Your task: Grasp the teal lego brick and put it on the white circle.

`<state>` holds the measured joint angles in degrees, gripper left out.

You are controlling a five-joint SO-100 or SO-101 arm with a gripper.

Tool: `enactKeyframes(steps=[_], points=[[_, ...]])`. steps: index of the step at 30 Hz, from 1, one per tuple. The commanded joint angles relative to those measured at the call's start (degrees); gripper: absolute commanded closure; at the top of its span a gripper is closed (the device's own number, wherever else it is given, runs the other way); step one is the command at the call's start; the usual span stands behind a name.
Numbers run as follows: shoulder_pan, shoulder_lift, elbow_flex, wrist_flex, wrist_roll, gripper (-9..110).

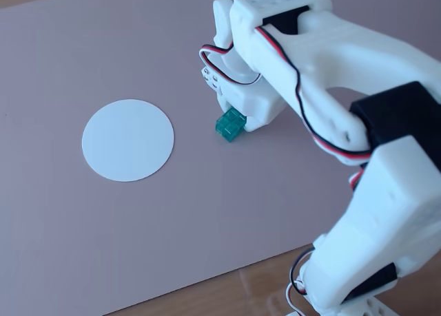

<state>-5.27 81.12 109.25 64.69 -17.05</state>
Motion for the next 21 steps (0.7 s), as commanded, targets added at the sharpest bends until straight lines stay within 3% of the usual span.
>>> enactKeyframes(steps=[1, 12, 21], points=[[0.2, 1.8, 0.1, 0.3, 0.2, 102], [0.3, 30.7, 4.1, 2.9, 10.8, 102], [-13.0, 44.6, -1.2, 4.8, 15.8, 102]])
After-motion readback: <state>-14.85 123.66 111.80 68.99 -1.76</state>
